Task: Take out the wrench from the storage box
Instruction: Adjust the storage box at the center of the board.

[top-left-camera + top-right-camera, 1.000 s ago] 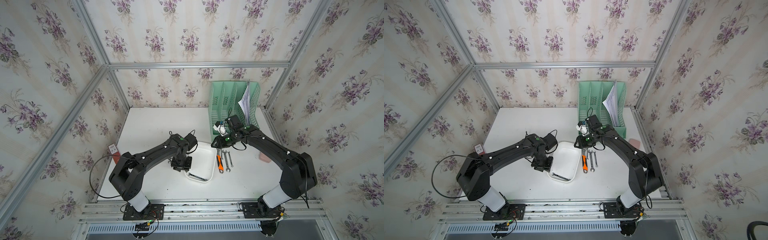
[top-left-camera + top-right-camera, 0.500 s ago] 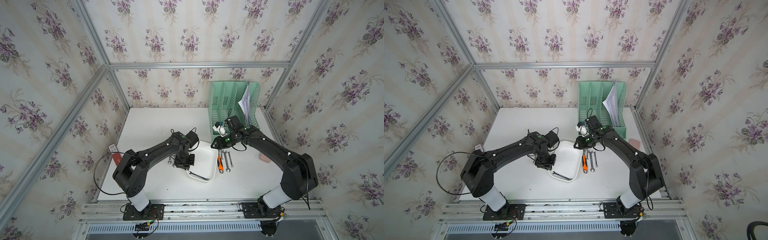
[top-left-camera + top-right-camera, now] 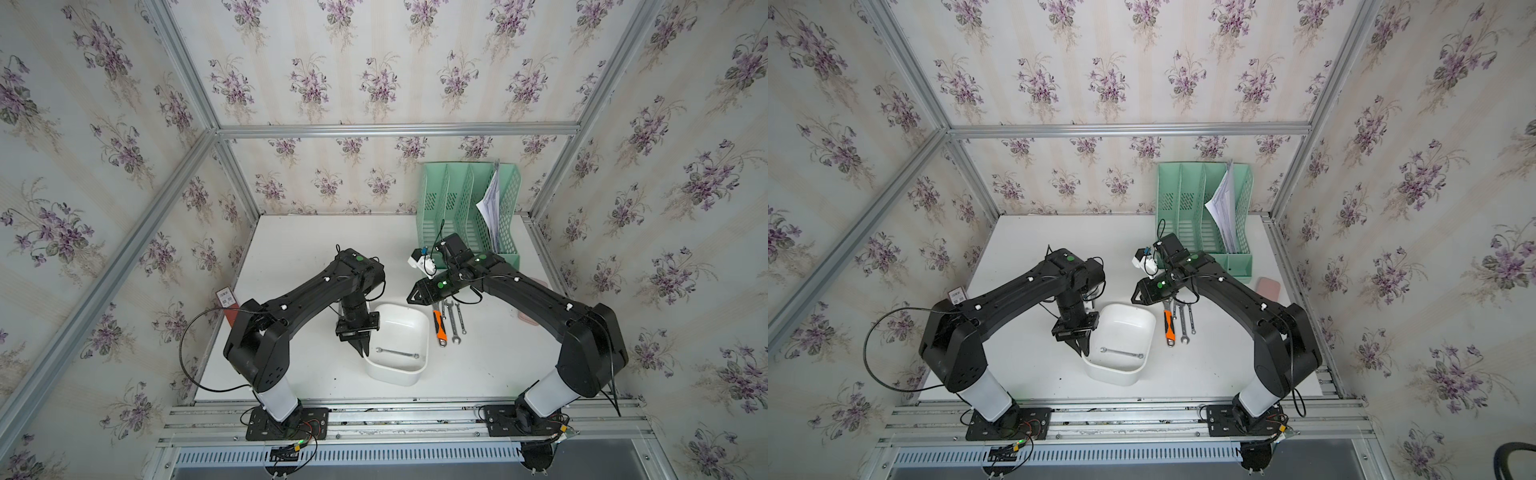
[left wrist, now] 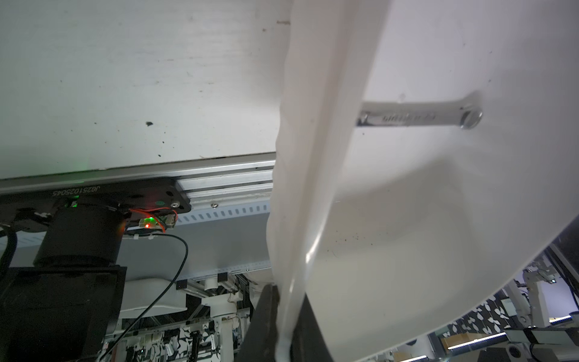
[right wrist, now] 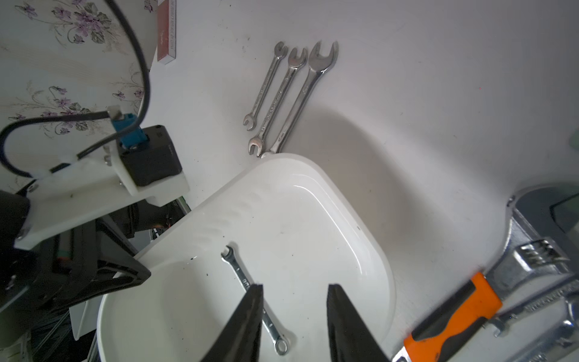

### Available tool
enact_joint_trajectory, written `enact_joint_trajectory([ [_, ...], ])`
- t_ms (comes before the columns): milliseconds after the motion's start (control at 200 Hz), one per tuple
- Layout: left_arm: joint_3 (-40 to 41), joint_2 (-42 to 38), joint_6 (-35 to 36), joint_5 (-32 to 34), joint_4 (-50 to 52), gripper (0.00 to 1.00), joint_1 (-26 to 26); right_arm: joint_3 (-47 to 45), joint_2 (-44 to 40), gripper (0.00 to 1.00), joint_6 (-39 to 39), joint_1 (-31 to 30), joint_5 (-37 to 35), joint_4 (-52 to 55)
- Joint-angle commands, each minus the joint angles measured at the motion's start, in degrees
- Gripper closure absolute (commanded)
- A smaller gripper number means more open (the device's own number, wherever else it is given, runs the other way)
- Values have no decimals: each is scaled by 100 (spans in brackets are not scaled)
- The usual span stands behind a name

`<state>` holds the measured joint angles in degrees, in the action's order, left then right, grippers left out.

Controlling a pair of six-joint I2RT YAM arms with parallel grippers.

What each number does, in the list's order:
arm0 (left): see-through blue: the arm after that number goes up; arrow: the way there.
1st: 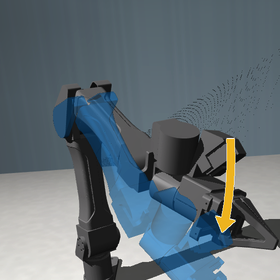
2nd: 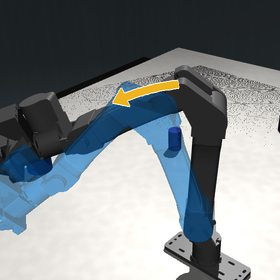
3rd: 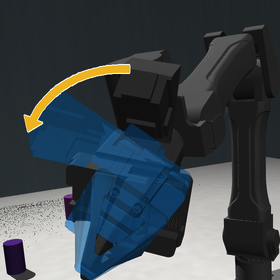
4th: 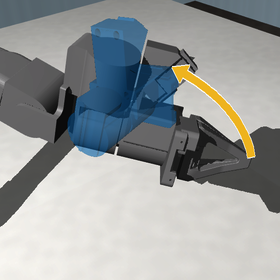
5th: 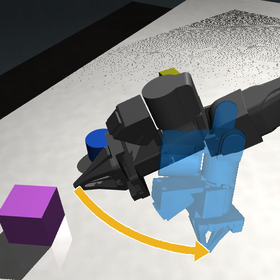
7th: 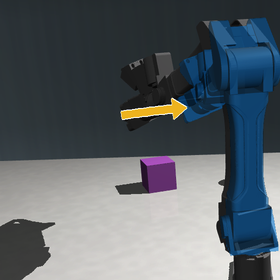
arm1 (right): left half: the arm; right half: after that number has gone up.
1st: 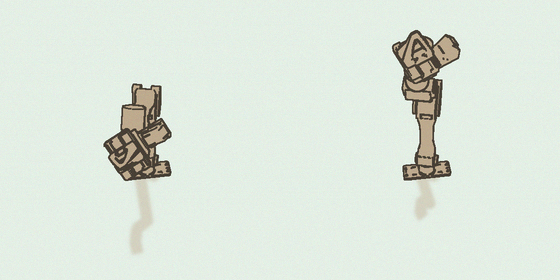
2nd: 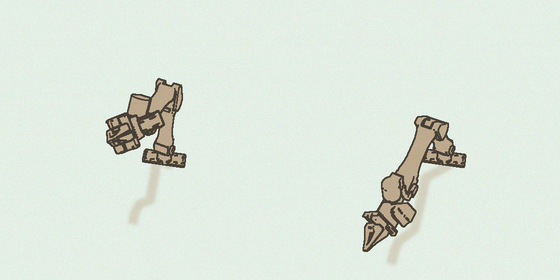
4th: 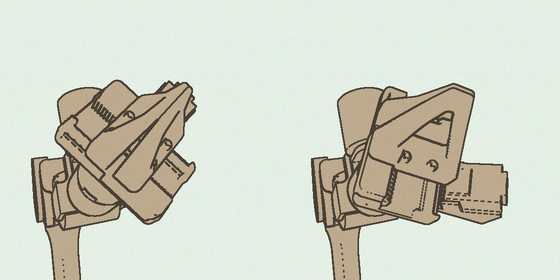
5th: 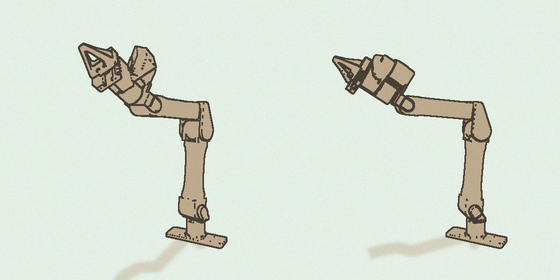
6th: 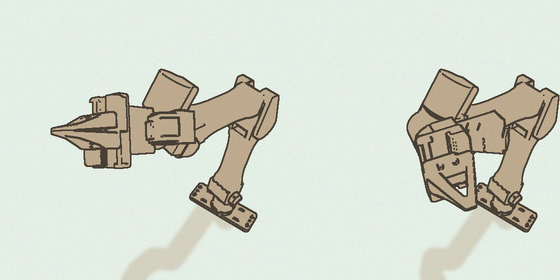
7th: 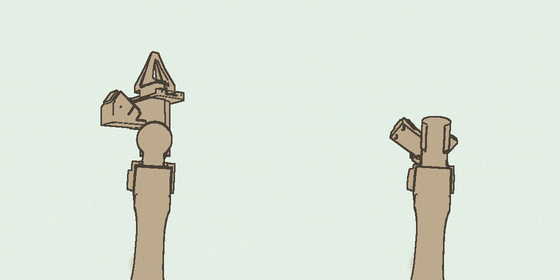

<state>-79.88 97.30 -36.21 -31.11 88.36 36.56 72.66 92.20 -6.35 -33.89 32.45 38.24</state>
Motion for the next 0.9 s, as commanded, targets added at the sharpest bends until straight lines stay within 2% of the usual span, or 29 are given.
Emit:
enact_joint_trajectory([
  [0,60,91,263,-327,276,99,1,-40,41,61,3,-21,51,-82],
  [115,47,201,170,-162,-3,99,0,-42,51,61,2,-37,79,-96],
  [245,194,275,-202,578,-515,100,33,-46,64,61,33,-39,33,-71],
  [410,706,145,-694,1029,-2028,97,177,-62,153,61,196,-39,-12,-77],
  [509,756,223,-787,1732,-2527,96,391,-51,254,61,368,-49,-120,-114],
  [774,1128,359,-722,1724,-3685,95,494,35,693,60,961,-434,-1053,-409],
  [899,1233,350,-620,1742,-3878,94,494,25,995,60,1212,-479,-1854,-542],
])
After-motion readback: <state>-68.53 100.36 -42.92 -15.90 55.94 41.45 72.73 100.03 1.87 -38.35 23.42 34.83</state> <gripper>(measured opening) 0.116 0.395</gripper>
